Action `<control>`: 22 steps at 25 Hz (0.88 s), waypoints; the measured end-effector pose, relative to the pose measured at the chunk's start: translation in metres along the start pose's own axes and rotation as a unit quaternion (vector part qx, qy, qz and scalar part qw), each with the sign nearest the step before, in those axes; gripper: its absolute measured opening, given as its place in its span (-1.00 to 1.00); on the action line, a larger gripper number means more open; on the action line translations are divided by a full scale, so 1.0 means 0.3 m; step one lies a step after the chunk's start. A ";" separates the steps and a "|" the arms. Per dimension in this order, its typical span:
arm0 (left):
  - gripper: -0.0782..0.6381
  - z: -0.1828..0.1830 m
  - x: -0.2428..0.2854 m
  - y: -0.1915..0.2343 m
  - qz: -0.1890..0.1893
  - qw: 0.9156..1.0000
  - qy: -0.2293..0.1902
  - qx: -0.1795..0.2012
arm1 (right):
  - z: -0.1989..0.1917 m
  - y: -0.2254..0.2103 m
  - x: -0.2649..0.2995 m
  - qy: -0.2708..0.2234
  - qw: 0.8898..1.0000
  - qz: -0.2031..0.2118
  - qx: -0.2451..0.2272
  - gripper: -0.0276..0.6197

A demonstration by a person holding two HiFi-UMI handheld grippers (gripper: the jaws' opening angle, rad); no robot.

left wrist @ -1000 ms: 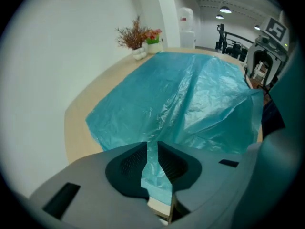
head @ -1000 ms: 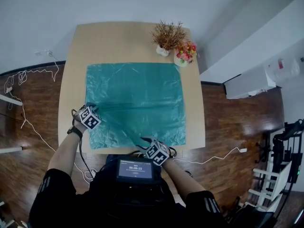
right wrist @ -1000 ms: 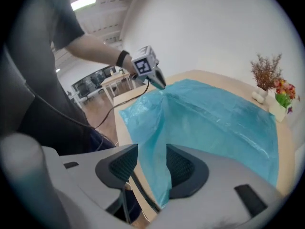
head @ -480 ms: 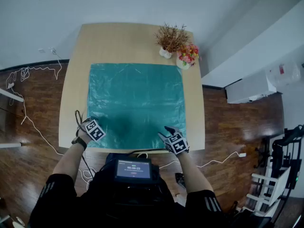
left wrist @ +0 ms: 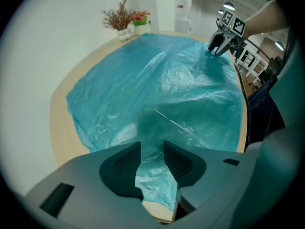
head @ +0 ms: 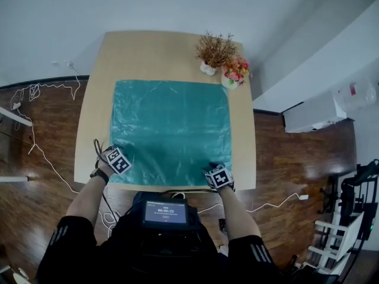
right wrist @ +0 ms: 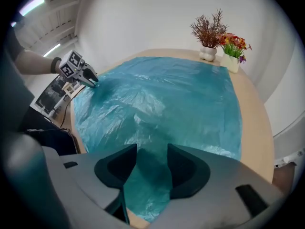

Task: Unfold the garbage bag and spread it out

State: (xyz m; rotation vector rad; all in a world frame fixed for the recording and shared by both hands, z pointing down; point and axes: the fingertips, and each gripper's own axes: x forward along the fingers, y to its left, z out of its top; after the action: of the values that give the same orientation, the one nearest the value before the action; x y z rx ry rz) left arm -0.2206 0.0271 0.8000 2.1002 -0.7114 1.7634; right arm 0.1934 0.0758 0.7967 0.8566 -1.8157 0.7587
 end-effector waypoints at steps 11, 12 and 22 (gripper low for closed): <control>-0.34 0.163 -0.362 0.031 0.050 0.975 -0.180 -0.121 | 0.221 0.037 -0.233 -0.155 0.988 0.012 -0.009 -0.19; -0.34 0.178 -0.413 0.027 0.052 0.969 -0.201 -0.132 | 0.236 0.044 -0.268 -0.172 0.985 0.014 -0.009 -0.19; -0.34 0.220 -0.677 -0.142 0.058 0.930 -0.302 -0.201 | 0.271 0.068 -0.599 -0.312 0.950 0.023 0.023 -0.34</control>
State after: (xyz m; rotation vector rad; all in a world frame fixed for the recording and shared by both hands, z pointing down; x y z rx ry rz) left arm -0.1671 0.0628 0.5919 2.3227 -1.2531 0.8758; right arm 0.1903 0.0628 0.5988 1.1812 -2.3834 0.5942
